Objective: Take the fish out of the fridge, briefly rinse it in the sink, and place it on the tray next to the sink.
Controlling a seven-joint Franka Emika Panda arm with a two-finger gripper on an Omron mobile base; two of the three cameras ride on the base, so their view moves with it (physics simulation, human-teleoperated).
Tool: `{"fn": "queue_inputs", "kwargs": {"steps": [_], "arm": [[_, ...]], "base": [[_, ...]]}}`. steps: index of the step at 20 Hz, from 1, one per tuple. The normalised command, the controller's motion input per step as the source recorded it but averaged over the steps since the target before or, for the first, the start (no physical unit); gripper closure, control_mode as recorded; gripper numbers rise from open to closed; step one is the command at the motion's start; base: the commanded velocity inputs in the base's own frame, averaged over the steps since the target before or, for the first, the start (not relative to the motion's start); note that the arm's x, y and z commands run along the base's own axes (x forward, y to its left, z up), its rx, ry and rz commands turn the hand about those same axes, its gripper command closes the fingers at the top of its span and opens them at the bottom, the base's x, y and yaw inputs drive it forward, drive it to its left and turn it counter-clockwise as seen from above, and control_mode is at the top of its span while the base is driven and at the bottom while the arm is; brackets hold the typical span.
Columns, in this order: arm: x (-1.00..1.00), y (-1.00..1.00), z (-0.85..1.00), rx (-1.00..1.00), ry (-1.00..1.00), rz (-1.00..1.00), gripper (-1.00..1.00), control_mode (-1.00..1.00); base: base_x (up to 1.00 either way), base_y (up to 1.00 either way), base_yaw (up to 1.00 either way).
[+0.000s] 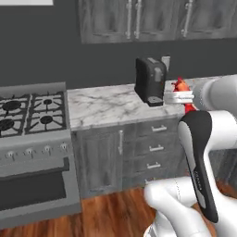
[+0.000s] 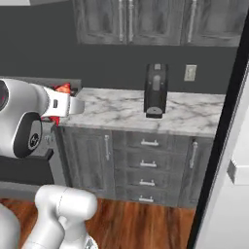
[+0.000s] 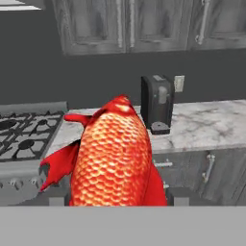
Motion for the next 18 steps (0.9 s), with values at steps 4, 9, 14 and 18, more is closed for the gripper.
{"fn": "queue_inputs", "kwargs": {"steps": [4,9,14,18], "arm": [[0.00,0.00,0.00,0.00,0.00,0.00,1.00,1.00],[0.00,0.00,0.00,0.00,0.00,0.00,1.00,1.00],[0.00,0.00,0.00,0.00,0.00,0.00,1.00,1.00],[0.00,0.00,0.00,0.00,0.00,0.00,1.00,1.00]], "base": [[-0.04,0.10,0.89],[0.00,0.08,0.91],[0.00,0.02,0.94],[0.00,0.03,0.95]]}}
